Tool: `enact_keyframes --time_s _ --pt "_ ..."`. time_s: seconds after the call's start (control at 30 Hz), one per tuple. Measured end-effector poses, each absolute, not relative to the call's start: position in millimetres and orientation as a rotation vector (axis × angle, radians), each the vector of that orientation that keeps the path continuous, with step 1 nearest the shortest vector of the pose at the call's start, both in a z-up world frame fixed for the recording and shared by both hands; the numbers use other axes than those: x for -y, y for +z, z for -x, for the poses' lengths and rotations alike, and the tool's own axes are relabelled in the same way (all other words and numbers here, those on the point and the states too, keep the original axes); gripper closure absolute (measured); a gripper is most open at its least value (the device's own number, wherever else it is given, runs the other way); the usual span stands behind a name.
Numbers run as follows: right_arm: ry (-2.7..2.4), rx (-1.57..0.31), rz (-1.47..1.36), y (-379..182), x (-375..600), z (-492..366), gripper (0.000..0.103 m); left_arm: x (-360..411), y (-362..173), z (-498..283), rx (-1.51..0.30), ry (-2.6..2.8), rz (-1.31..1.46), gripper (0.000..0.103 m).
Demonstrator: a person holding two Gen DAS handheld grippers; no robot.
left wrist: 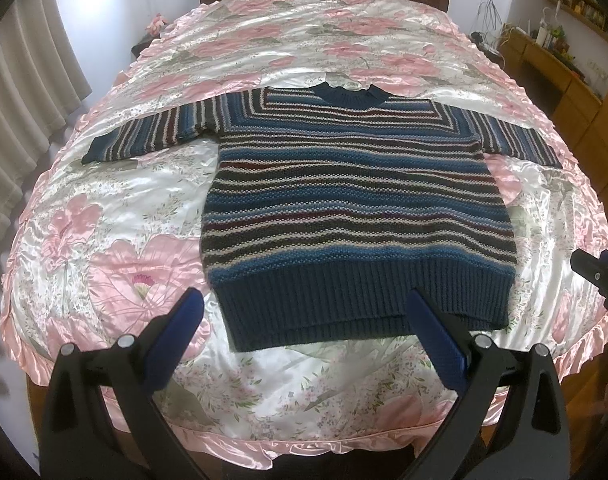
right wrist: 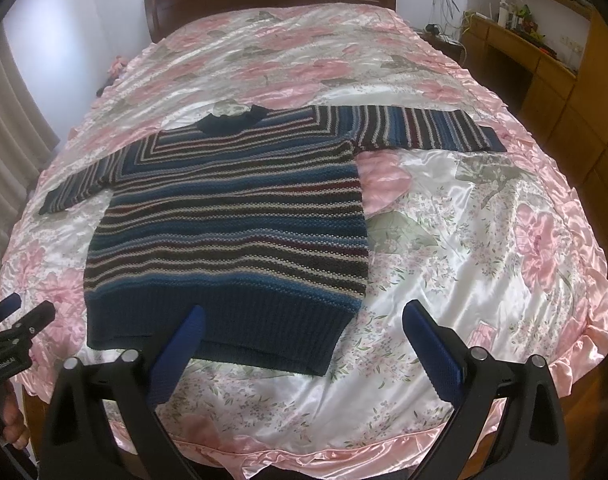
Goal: Fold small clothes
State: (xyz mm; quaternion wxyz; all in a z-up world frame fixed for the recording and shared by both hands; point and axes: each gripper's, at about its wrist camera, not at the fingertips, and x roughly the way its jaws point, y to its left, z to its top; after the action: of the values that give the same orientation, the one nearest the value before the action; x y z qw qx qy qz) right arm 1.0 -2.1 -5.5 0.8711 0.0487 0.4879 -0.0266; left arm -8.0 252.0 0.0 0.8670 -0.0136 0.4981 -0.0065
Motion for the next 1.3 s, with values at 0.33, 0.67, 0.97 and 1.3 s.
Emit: enact_keyframes --time_s 0.33,0.67,0.97,1.3 --pt "-0.055 -1.017 -0.105 -5.6 1.6 -0.5 0.004 -251.2 -0.2 7.4 -1.045 -0.015 0.029 0.003" --pt "-0.054 -1.007 -0.113 -16.5 7.9 -1.2 0.004 -251.4 -1.7 6.1 -1.047 -0.013 0.027 0.003" --pt "0.034 -0.836 -0.212 -5.6 7.9 0.7 0.004 -260.8 -7.7 6.4 -1.048 0.018 0.032 0.003" --pt "-0.006 -0.972 -0.195 -5.3 106.5 -55.4 0.004 -238.4 7.1 -35.2 -0.971 0.019 0.048 0.003"
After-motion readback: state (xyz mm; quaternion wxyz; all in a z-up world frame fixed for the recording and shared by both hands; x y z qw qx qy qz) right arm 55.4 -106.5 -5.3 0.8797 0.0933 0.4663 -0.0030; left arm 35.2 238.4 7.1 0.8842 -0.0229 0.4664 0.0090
